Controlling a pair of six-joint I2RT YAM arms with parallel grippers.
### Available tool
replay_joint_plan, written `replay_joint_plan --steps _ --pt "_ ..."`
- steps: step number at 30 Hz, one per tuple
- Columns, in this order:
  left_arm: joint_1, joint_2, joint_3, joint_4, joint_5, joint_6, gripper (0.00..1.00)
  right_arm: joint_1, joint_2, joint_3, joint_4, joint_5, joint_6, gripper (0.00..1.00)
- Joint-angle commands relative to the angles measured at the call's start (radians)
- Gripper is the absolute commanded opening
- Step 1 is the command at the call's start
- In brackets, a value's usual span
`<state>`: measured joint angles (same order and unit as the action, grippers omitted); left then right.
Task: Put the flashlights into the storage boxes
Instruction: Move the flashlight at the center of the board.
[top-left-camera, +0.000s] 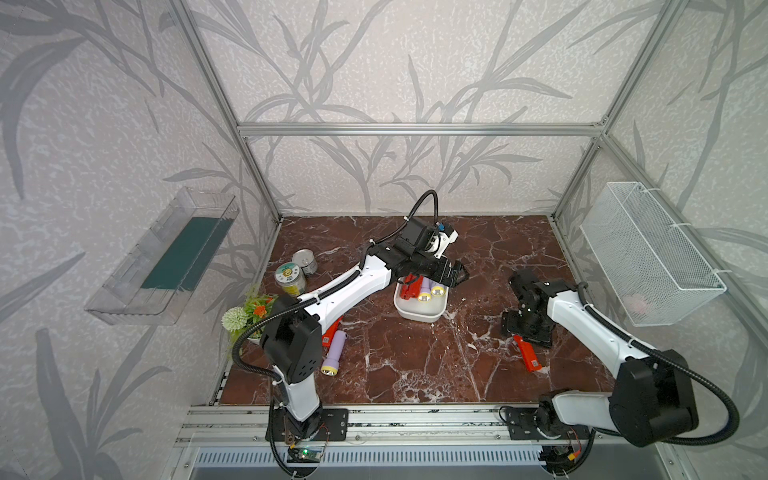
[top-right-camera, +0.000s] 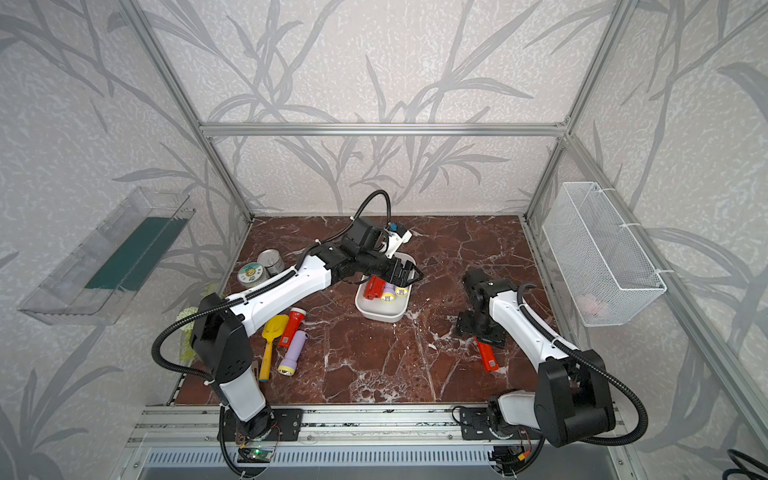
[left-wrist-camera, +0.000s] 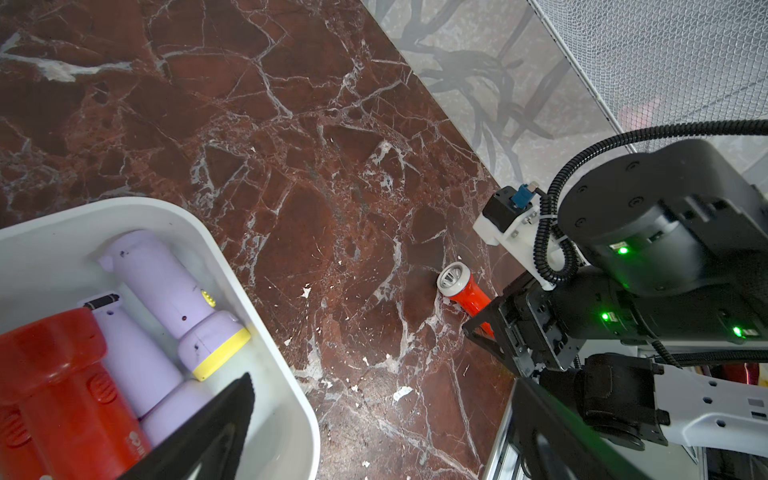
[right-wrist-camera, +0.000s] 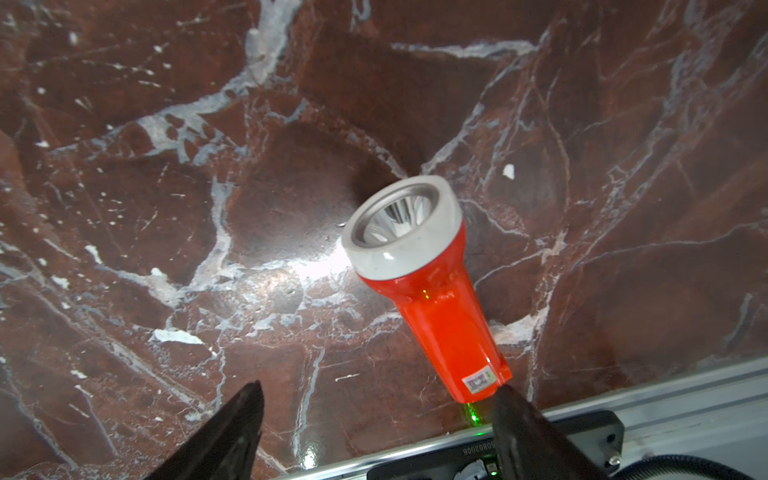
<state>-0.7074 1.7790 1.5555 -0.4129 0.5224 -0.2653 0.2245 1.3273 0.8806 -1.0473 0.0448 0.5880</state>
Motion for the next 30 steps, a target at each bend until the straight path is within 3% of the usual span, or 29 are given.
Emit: replay_joint_plan --steps 1,20,30 --pt "-0.004 0.005 0.029 0.009 0.015 0.000 0.99 -0.014 0.008 -0.009 -0.007 0.045 0.013 0.89" --pt "-0.006 -0.019 0.015 -0.015 -0.022 0.008 0.99 -0.073 0.086 -0.075 0.150 -0.035 -0.069 0.89" --pt "-0.005 -0.032 0.010 -0.049 -0.061 0.024 0.99 -0.073 0.109 -0.092 0.207 -0.098 -0.086 0.76"
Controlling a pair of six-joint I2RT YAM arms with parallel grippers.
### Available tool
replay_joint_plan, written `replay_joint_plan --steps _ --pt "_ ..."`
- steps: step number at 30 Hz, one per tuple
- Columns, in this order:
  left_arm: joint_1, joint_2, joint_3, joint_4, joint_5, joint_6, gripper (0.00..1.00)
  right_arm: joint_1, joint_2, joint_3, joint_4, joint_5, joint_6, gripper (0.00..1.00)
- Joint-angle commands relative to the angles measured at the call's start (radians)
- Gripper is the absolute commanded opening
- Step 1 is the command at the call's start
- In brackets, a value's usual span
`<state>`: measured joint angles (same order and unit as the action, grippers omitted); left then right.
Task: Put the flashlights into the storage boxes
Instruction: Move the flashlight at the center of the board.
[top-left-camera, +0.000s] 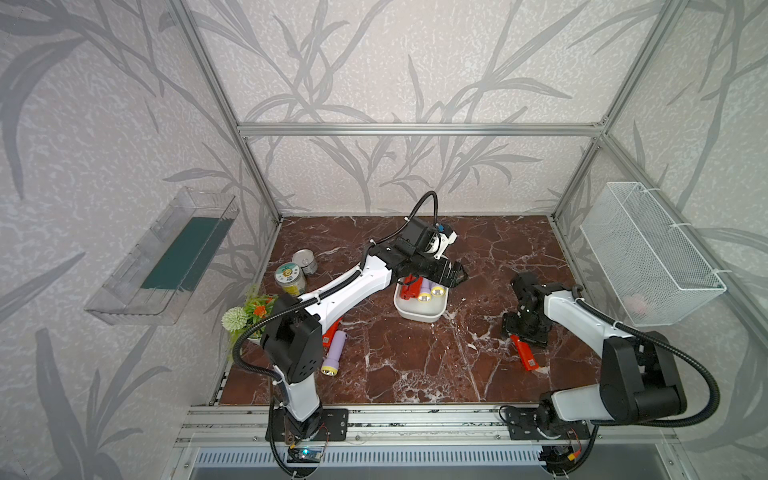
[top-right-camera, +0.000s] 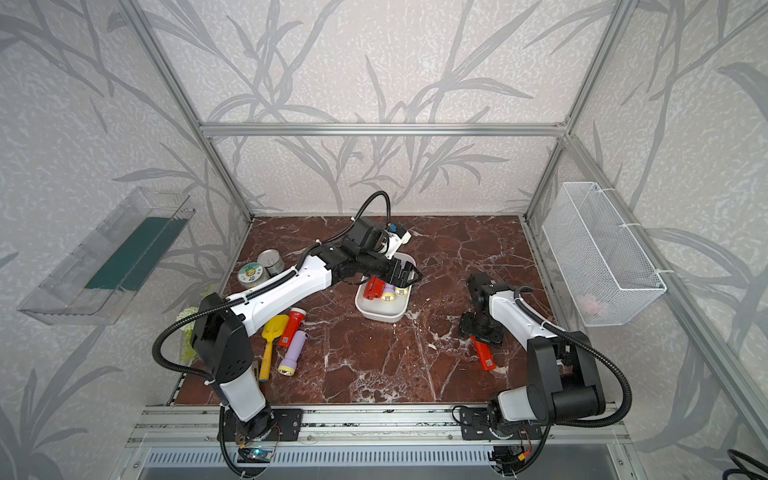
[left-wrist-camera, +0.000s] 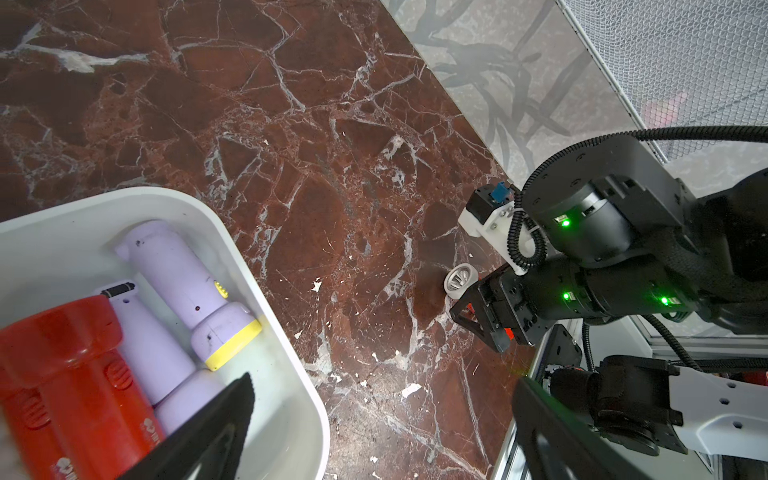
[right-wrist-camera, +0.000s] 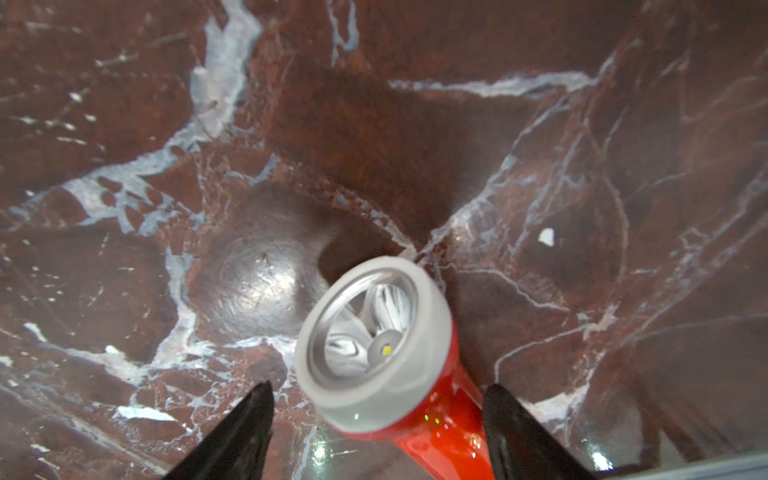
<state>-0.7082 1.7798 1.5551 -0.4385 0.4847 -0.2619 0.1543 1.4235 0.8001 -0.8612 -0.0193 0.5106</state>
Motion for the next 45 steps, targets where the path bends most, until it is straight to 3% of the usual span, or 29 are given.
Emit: replay_joint_plan --steps 1,13,26,35,45 --pt "-0.004 -0.035 0.010 -0.026 -0.026 0.022 0.99 -0.002 0.019 -0.010 0.020 -0.038 -0.010 0.74" --pt "-0.002 -0.067 -0.019 -0.046 -0.075 0.043 0.99 -0.002 0.076 0.006 0.048 -0.105 -0.003 0.55" --pt "0.001 -0.105 -0.049 -0.058 -0.131 0.057 0.99 -0.001 0.216 0.142 0.064 -0.121 -0.003 0.48" --pt "0.012 -0.111 -0.047 -0.069 -0.146 0.066 0.99 -0.001 0.350 0.294 0.054 -0.115 -0.013 0.49" --pt "0.027 -0.116 -0.047 -0.080 -0.158 0.069 0.99 0.000 0.405 0.369 0.012 -0.099 -0.052 0.62"
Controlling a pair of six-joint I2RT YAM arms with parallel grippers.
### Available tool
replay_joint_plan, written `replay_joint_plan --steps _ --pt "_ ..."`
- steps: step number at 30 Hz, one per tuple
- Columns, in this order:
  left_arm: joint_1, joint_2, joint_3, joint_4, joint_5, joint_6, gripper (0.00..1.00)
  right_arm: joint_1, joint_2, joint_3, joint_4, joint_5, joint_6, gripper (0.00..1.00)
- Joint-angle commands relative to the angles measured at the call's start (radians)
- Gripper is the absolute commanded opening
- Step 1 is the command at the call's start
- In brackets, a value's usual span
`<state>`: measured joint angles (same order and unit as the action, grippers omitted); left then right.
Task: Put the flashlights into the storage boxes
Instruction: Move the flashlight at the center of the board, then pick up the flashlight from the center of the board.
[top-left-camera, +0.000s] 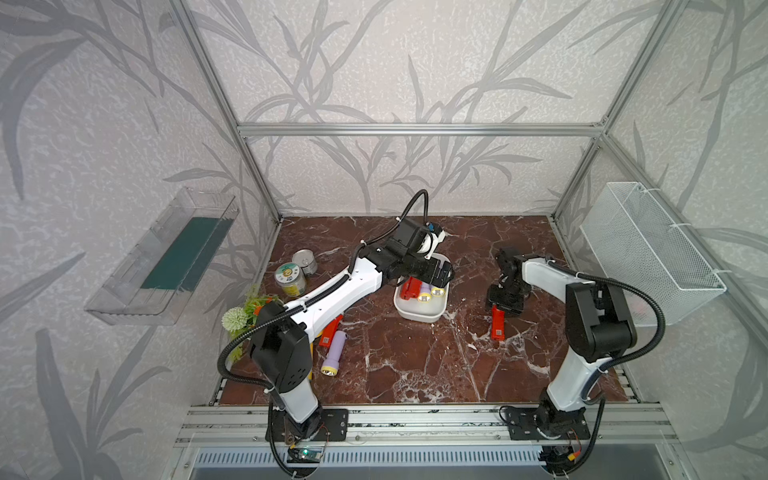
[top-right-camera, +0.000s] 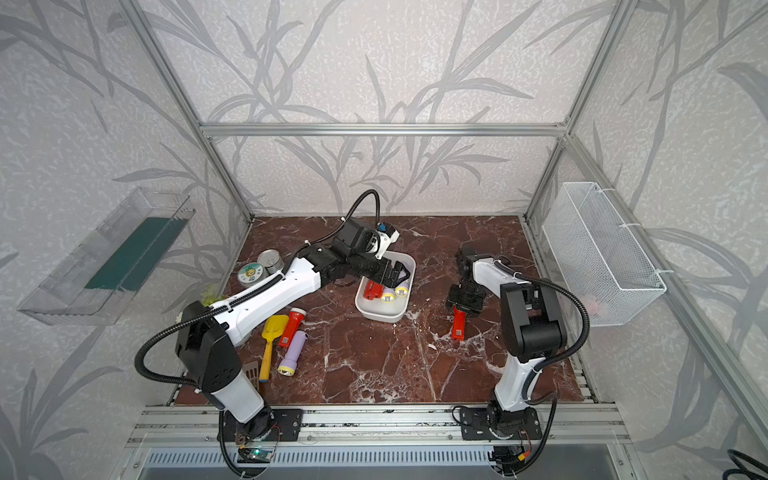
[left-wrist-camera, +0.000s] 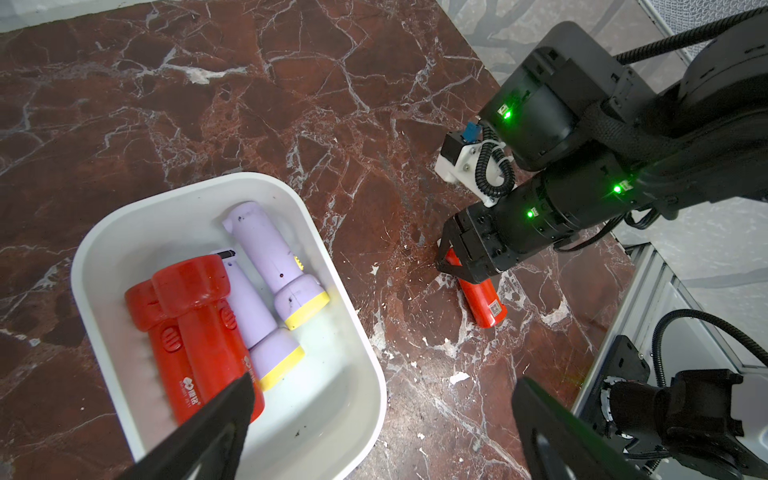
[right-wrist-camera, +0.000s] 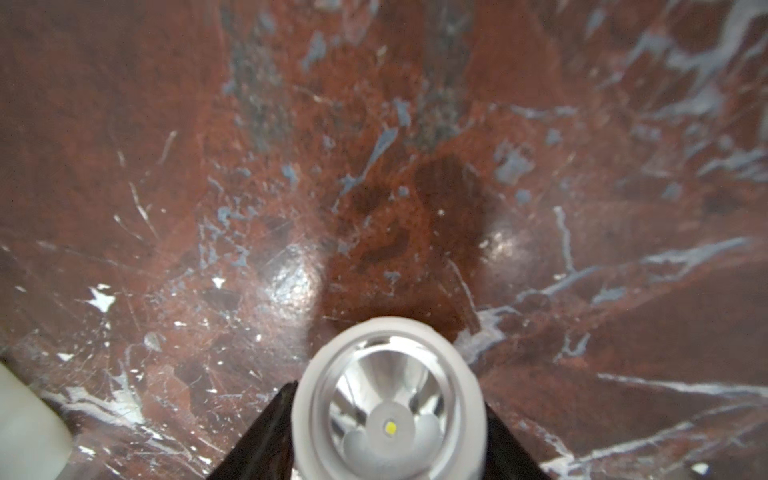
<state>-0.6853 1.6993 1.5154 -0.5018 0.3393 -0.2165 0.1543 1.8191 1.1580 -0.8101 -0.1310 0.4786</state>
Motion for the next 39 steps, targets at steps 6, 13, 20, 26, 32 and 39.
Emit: replay_joint_plan --steps 6,13,20,26,32,39 --pt "0.008 -0.034 -0.008 -0.014 -0.017 0.017 0.99 0.011 -0.014 -0.030 -0.043 -0.002 -0.021 0.61" --pt "0.009 -0.053 -0.038 0.004 -0.020 -0.010 0.99 0.040 -0.039 -0.082 -0.045 -0.002 -0.017 0.58" --pt "0.008 -0.080 -0.075 0.026 -0.024 -0.042 0.99 0.042 -0.059 -0.107 -0.051 0.023 -0.018 0.46" --pt "0.007 -0.113 -0.107 0.034 -0.039 -0.056 0.99 0.042 -0.059 -0.102 -0.056 0.020 -0.026 0.40" --pt "0.007 -0.190 -0.185 0.070 -0.057 -0.077 0.99 0.042 -0.085 -0.071 -0.076 -0.033 -0.037 0.38" --pt "0.008 -0.262 -0.253 0.037 -0.124 -0.070 0.99 0.042 -0.098 -0.001 -0.108 -0.066 -0.049 0.37"
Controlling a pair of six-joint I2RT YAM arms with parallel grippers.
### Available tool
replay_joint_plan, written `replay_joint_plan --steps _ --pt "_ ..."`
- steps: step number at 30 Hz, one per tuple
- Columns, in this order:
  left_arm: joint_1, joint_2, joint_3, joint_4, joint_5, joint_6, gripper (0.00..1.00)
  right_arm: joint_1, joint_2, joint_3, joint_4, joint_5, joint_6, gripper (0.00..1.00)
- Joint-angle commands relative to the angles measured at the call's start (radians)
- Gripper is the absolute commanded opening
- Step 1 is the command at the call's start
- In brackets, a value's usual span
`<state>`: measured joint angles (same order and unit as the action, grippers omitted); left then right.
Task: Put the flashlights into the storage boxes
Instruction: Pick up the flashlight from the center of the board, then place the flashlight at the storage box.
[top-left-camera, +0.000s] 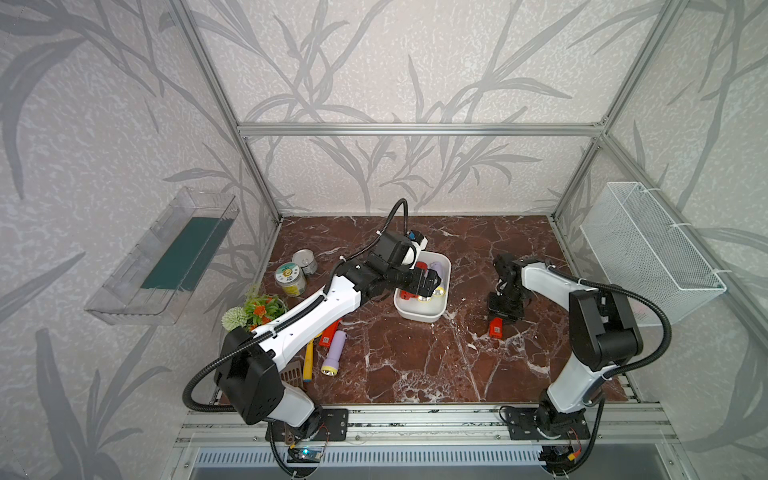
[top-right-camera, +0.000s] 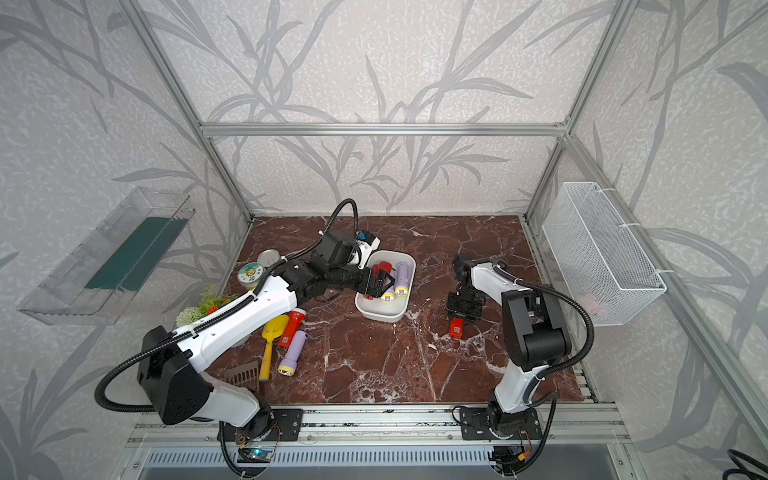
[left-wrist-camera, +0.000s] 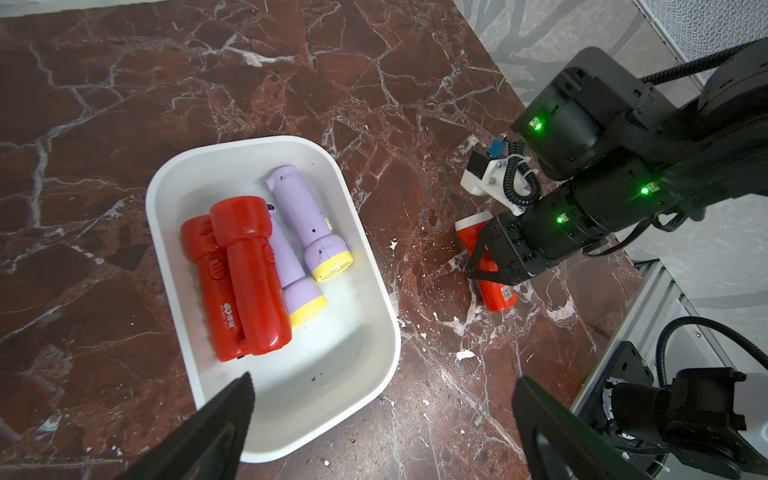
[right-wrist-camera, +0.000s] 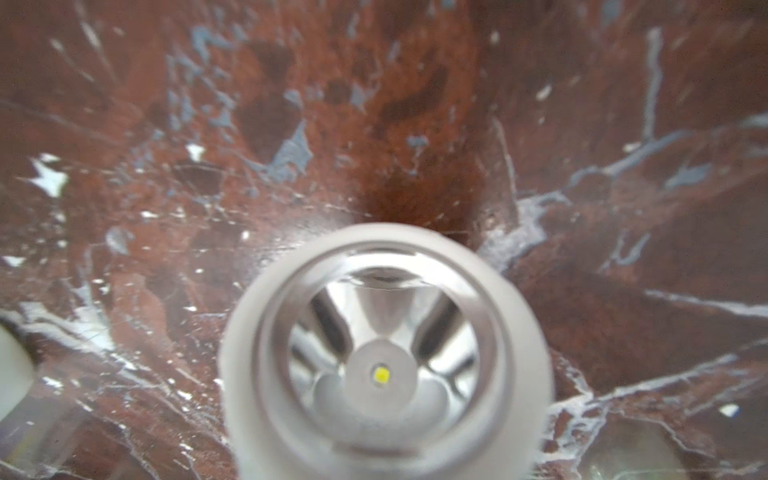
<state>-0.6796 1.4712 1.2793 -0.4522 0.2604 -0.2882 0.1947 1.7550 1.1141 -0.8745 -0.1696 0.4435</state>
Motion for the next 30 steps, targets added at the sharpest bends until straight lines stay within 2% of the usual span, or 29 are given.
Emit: replay_joint_plan --steps 1,8,14,30 --pt "0.003 -0.043 -0.022 -0.016 -0.054 0.003 0.99 0.002 -0.034 0.052 -0.047 -0.032 -0.014 0.37" --pt "0.005 -0.091 -0.054 -0.026 -0.098 0.007 0.99 0.017 -0.036 0.139 -0.063 -0.085 -0.007 0.37" --pt "0.015 -0.142 -0.113 -0.029 -0.125 -0.002 0.99 0.071 0.002 0.289 -0.105 -0.097 0.010 0.37" --pt "0.105 -0.314 -0.240 -0.081 -0.154 -0.009 0.99 0.246 0.277 0.697 -0.149 -0.142 0.050 0.37"
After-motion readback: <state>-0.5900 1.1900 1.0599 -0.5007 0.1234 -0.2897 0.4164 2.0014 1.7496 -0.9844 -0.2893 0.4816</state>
